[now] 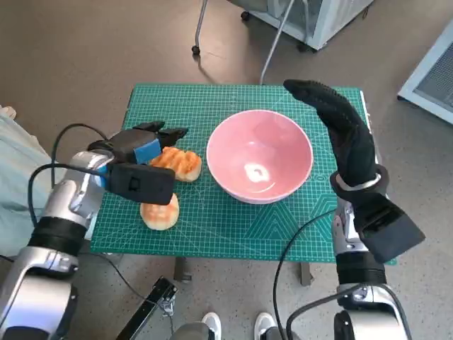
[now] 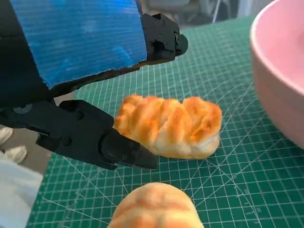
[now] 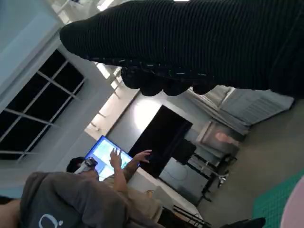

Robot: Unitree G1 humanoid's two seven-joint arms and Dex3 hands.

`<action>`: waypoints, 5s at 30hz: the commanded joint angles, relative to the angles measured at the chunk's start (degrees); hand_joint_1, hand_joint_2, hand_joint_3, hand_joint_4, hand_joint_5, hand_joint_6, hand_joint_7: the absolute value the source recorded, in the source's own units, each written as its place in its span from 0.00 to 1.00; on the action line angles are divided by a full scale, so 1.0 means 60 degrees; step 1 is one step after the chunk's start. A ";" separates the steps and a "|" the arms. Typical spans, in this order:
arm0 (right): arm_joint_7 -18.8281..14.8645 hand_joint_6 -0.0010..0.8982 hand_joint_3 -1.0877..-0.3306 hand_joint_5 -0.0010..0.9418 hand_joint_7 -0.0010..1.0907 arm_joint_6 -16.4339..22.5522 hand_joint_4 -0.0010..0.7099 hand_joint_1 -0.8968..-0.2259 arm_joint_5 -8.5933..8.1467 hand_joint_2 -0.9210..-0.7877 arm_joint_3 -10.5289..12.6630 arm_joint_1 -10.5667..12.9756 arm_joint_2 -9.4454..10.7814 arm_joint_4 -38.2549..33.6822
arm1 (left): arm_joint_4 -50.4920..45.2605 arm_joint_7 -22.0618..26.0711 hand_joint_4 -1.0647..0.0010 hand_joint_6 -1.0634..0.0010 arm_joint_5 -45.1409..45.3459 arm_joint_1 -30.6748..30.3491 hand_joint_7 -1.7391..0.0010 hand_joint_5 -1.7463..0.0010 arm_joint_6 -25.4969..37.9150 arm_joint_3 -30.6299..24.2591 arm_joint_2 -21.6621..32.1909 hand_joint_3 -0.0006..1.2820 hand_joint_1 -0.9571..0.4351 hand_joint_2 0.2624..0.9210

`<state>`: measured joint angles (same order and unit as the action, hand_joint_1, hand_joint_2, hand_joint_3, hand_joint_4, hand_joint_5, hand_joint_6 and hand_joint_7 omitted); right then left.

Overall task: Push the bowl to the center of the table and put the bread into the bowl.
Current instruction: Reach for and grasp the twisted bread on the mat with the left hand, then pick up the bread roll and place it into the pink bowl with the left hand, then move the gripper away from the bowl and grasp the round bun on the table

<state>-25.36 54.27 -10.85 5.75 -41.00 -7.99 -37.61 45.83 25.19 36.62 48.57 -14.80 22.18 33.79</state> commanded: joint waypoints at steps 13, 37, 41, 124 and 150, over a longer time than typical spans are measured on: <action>-0.0081 0.00 0.34 0.00 0.75 -0.0385 0.33 0.28 -0.0272 0.00 -0.0057 0.0370 0.0111 0.0025 | 0.2790 -0.1165 0.86 0.74 0.0551 0.1192 0.96 0.98 -0.0172 0.0948 -0.0953 0.00 0.53 0.81; -0.0099 0.00 0.33 0.00 0.74 -0.0290 0.32 0.29 -0.0309 0.00 -0.0132 0.0501 0.0171 0.0136 | 0.4388 -0.2708 0.45 0.52 0.0930 0.1869 0.32 0.33 -0.0559 0.1644 -0.1662 0.13 0.66 1.00; -0.0152 0.00 0.34 0.00 0.73 -0.0298 0.32 0.29 -0.0455 0.00 -0.0109 0.0535 0.0171 0.0170 | 0.4399 -0.2598 0.47 0.51 0.0756 0.1965 0.26 0.28 -0.0564 0.1482 -0.1558 0.13 0.68 1.00; -0.0519 0.00 0.41 0.01 0.76 -0.0185 0.33 0.25 -0.0820 0.00 0.0270 0.0421 -0.0134 0.0004 | 0.2478 -0.0115 0.98 1.00 -0.1506 0.3889 0.65 0.98 -0.0005 -0.0207 -0.3298 0.08 0.55 0.74; -0.0375 0.00 0.39 0.01 0.77 -0.0520 0.33 0.27 -0.0806 0.00 0.0101 0.0382 0.0189 0.0298 | -0.7646 0.2907 0.89 0.76 -0.4267 -0.1177 0.91 1.00 0.2745 -0.3505 0.0704 0.01 0.58 0.84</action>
<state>-28.19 53.32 -15.61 6.72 -39.60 -7.75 -36.09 12.04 37.59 13.55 49.69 -2.04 4.29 31.53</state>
